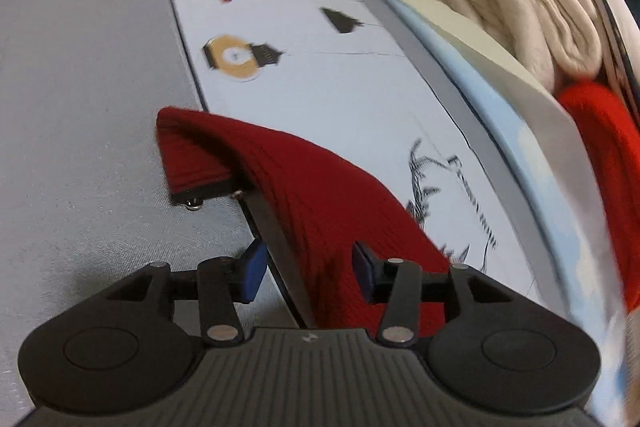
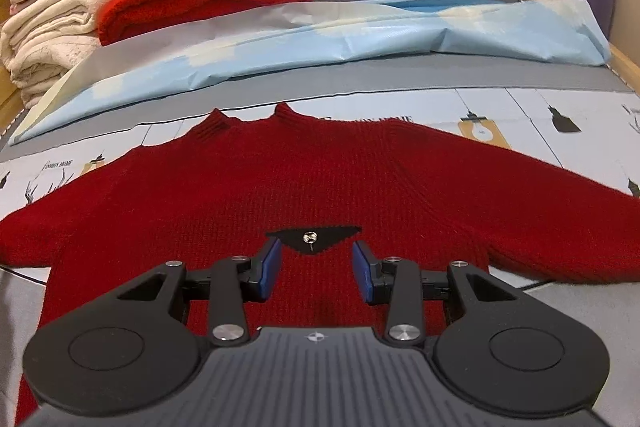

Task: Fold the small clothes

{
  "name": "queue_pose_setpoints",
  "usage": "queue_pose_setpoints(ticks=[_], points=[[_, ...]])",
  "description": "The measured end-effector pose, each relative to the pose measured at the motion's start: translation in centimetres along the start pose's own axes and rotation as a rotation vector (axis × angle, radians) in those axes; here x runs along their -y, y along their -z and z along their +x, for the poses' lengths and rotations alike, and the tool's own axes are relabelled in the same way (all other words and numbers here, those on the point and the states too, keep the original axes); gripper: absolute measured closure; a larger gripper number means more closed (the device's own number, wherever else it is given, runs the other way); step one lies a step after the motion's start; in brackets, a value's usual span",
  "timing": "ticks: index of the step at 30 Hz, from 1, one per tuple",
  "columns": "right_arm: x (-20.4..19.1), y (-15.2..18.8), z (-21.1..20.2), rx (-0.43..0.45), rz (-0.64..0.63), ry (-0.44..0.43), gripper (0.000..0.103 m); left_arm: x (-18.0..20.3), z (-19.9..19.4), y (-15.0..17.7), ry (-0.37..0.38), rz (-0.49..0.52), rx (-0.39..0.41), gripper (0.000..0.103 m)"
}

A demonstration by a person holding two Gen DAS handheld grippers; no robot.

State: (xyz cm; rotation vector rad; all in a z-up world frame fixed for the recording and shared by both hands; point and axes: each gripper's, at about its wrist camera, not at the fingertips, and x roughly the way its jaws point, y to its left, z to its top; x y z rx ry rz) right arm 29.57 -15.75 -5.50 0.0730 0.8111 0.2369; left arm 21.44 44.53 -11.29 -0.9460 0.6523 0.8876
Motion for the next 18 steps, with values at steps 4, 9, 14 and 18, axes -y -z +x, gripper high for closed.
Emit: queue_pose_setpoints(ticks=[4, 9, 14, 18], points=[[-0.6, -0.1, 1.0, -0.016, -0.003, 0.007, 0.062, 0.2, 0.3, -1.1, 0.014, 0.043, 0.012, 0.092], [-1.1, -0.2, 1.6, -0.016, -0.001, 0.014, 0.062, 7.3, -4.4, 2.5, 0.164, 0.337, 0.144, 0.093], [-1.2, 0.2, 1.9, -0.024, 0.01, 0.012, 0.062, 15.8, -10.4, 15.0, 0.589, 0.694, 0.064, 0.093], [-1.1, 0.6, 2.5, -0.044, 0.031, 0.006, 0.062, 19.1, -11.4, 23.7, 0.774, 0.894, -0.191, 0.066]])
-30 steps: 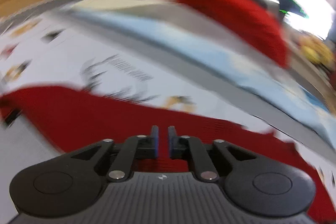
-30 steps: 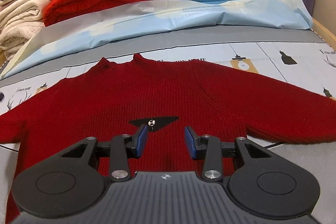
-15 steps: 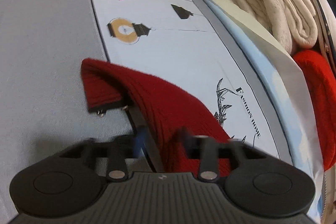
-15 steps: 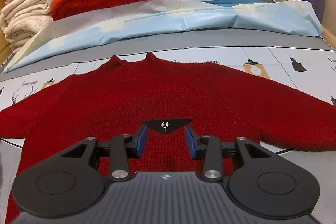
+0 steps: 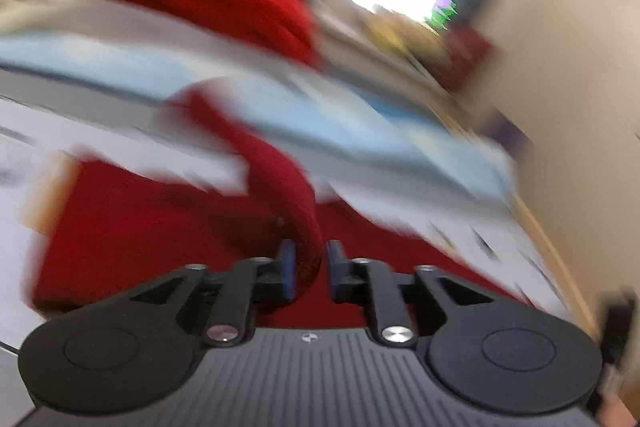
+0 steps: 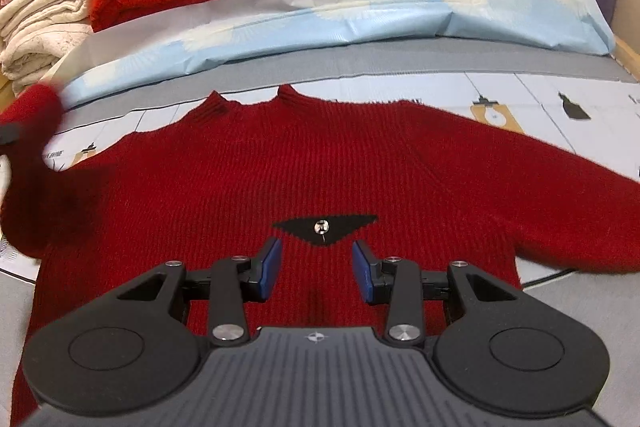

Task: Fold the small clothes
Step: 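Fold the held sleeve across the sweater body with the left tool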

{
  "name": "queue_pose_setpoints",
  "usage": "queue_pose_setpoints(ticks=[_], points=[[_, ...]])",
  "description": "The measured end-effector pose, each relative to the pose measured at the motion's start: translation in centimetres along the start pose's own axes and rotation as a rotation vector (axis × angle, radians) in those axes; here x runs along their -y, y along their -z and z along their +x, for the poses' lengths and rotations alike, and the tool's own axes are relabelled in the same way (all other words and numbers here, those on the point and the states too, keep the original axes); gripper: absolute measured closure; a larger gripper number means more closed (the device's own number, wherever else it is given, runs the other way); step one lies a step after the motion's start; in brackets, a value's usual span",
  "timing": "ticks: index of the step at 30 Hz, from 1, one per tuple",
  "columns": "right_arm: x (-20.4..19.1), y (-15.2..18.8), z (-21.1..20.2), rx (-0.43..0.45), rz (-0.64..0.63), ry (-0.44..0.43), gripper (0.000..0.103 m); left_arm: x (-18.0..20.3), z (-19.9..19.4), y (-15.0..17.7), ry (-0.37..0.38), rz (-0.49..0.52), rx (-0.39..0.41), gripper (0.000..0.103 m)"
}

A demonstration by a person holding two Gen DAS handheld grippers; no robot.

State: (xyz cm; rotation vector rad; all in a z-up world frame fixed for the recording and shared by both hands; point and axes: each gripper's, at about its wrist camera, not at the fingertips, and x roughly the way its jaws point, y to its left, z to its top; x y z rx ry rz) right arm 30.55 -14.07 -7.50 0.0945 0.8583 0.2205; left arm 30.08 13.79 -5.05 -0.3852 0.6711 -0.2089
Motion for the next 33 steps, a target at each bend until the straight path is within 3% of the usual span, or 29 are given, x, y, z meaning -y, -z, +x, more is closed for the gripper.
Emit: queue_pose_setpoints(ticks=[2, 4, 11, 15, 20, 22, 24, 27, 29, 31, 33], points=[[0.1, 0.0, 0.3, -0.012, 0.016, -0.01, 0.062, 0.9, 0.4, 0.8, 0.002, 0.034, -0.013, 0.057], [0.6, 0.0, 0.6, -0.027, 0.057, -0.027, 0.062, 0.1, 0.5, 0.7, -0.037, 0.041, -0.025, 0.057], [2.8, 0.1, 2.4, -0.087, 0.259, -0.082, 0.062, -6.3, 0.3, -1.7, -0.317, -0.056, 0.004, 0.059], [4.4, 0.8, 4.3, -0.15, 0.438, -0.08, 0.062, -8.4, -0.2, -2.7, -0.349, -0.123, -0.007, 0.059], [5.5, 0.8, 5.7, -0.146, 0.57, -0.065, 0.062, -6.9, 0.2, -2.6, -0.358, -0.067, -0.002, 0.059], [5.2, 0.6, 5.6, -0.117, 0.561, -0.035, 0.07, -6.2, 0.3, -2.4, -0.359, -0.043, -0.005, 0.059], [5.3, 0.6, 5.8, -0.101, 0.556, -0.014, 0.092, -5.8, 0.1, -2.2, -0.36, -0.024, -0.007, 0.059], [5.3, 0.3, 4.6, -0.022, 0.548, -0.029, 0.095, -6.1, 0.2, -2.3, -0.367, -0.022, -0.004, 0.059], [5.5, -1.1, 2.4, 0.128, 0.505, -0.053, 0.095, -6.5, 0.2, -2.5, -0.377, -0.035, -0.008, 0.059], [5.6, -2.3, -0.5, 0.304, 0.442, -0.022, 0.095, -6.7, 0.5, -2.4, -0.393, -0.038, -0.029, 0.059], [7.4, -2.6, -1.3, 0.347, 0.498, 0.019, 0.095, -6.8, 1.0, -2.0, -0.429, -0.018, -0.071, 0.059]])
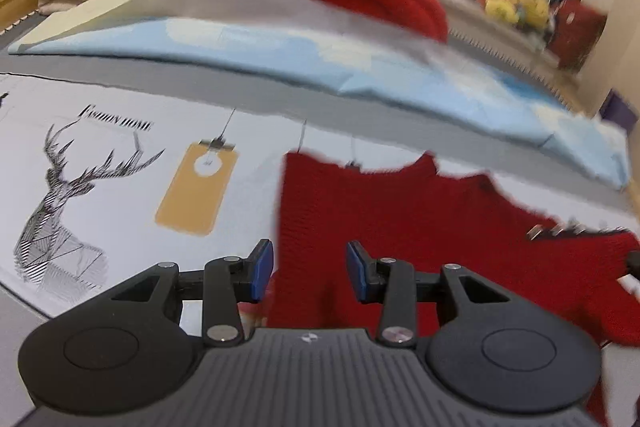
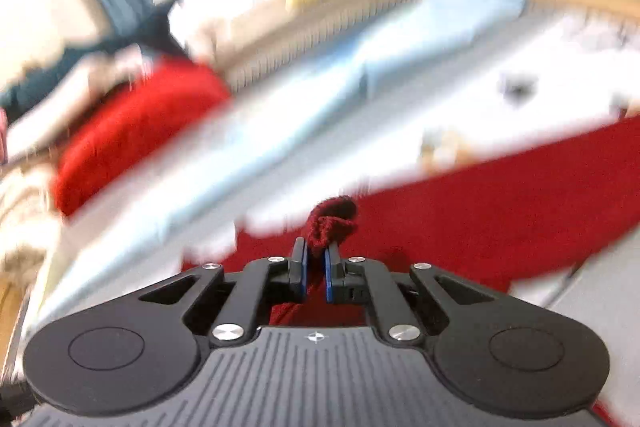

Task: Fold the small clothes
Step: 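Grasp the other sleeve cuff with the right tool and fold it across the body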

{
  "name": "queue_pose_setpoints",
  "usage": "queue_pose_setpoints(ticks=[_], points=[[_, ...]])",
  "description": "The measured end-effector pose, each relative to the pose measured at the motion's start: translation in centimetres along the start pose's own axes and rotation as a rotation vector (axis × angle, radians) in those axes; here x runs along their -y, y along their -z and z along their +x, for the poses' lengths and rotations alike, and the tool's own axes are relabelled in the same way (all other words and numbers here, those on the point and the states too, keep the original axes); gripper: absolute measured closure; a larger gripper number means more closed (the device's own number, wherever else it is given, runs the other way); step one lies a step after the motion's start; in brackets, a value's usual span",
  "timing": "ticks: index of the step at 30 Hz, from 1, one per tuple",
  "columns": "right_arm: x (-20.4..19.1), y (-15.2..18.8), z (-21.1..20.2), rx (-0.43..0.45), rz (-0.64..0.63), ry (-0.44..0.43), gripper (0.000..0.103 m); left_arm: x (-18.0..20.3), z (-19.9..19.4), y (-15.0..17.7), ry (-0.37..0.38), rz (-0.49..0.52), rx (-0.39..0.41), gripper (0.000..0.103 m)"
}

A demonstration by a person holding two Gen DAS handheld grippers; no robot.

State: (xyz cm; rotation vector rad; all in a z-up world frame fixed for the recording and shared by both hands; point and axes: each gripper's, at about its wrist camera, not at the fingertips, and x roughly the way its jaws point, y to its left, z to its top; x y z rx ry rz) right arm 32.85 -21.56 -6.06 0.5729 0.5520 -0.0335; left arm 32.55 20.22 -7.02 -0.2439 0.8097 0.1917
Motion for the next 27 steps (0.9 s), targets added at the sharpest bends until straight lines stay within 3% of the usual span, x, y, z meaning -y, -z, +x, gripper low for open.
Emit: queue_pose_setpoints(ticks=[5, 8, 11, 14, 16, 18, 21, 23, 27], points=[[4.0, 0.3, 4.0, -0.219, 0.121, 0.165, 0.089, -0.3, 2.9, 1.8, -0.046, 0.047, -0.157, 0.059], [3.2, -0.1, 3.5, -0.178, 0.074, 0.176, 0.084, -1.0, 3.8, 2.6, -0.062, 0.035, -0.203, 0.059], [1.8, -0.4, 3.4, -0.152, 0.028, 0.114, 0.076, -0.6, 3.5, 2.6, -0.089, 0.069, -0.2, 0.059], [1.5, 0.0, 4.8, -0.254, 0.031, 0.073, 0.071, 0.2, 3.1, 2.9, -0.112, 0.116, -0.172, 0.059], [2.0, 0.7, 5.5, -0.336, 0.016, 0.095, 0.071, 0.4, 2.8, 2.9, -0.106, 0.119, -0.154, 0.059], [2.4, 0.8, 5.9, -0.361, 0.022, 0.118, 0.071, 0.5, 2.7, 2.6, -0.084, 0.105, -0.145, 0.059], [2.8, 0.7, 5.9, -0.374, 0.035, 0.12, 0.071, 0.2, 3.7, 2.8, -0.079, 0.085, -0.187, 0.059], [3.3, 0.5, 5.5, -0.372, 0.037, 0.131, 0.071, -0.7, 4.2, 3.1, -0.074, 0.016, -0.222, 0.056], [4.8, -0.4, 4.3, -0.349, 0.056, 0.154, 0.07, 0.6, 2.3, 2.2, -0.107, 0.061, -0.158, 0.057]])
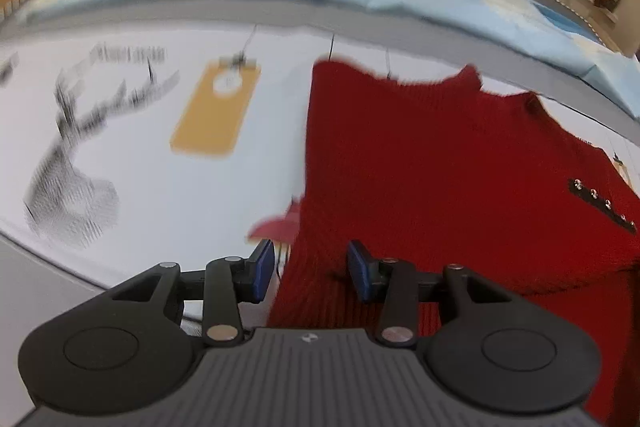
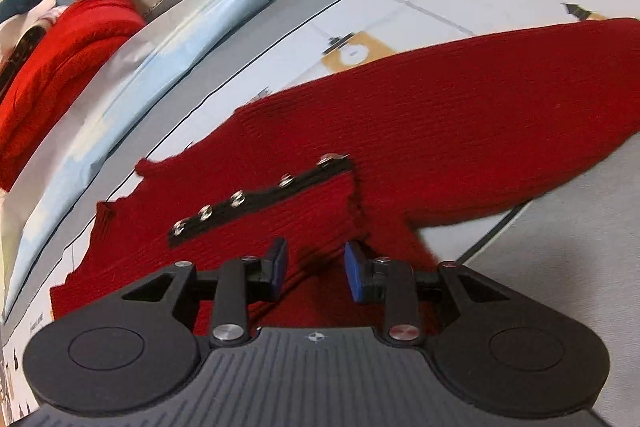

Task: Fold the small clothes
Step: 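Grasp the other sleeve cuff with the right tool and fold it across the body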

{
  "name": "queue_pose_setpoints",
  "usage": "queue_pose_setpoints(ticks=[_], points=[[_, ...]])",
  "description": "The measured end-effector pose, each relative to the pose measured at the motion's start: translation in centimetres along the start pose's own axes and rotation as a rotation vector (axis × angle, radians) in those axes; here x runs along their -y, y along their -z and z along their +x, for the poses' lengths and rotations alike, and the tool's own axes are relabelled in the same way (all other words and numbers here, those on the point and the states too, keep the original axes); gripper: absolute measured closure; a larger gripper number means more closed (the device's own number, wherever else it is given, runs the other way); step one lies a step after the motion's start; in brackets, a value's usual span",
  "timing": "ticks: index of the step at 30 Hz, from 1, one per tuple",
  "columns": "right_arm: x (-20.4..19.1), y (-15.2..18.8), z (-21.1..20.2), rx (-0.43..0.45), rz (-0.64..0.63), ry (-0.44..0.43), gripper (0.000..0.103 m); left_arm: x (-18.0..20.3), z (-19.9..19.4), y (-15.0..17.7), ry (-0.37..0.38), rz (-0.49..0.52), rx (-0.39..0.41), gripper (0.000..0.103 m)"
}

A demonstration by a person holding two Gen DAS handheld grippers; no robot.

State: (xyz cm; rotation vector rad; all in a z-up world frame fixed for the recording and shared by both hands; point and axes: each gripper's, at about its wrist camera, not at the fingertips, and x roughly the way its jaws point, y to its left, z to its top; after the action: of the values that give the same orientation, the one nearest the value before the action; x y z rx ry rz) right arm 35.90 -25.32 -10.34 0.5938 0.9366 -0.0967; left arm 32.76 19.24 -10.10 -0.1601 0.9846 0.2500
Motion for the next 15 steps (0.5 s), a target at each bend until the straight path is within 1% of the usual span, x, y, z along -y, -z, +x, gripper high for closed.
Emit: queue_pose_setpoints(ticks=[1, 5, 8, 11, 15], points=[[0.4, -0.1, -0.2, 0.008, 0.003, 0.003, 0.07, 0.4, -0.6, -0.2, -0.002, 0.013, 0.016, 0.057], [2.3, -1.1, -1.7, 0.057, -0.002, 0.033, 0.069, 1.4, -3.1, -0.9, 0.063, -0.011, 0.046, 0.057], [4.5, -1.8, -2.8, 0.08, 0.01, 0.055, 0.069, 2.6, -4.4, -1.1, 0.085, 0.007, 0.066, 0.056], [7.5, -2.6, -3.6, 0.097, 0.029, 0.085, 0.069, 3.6, -4.9, -0.9, 0.092, 0.028, 0.07, 0.055], [12.7, -4.3, -5.1, 0.143, 0.093, 0.117, 0.069, 4.0, -5.3, -0.5, 0.085, 0.045, 0.064, 0.055]])
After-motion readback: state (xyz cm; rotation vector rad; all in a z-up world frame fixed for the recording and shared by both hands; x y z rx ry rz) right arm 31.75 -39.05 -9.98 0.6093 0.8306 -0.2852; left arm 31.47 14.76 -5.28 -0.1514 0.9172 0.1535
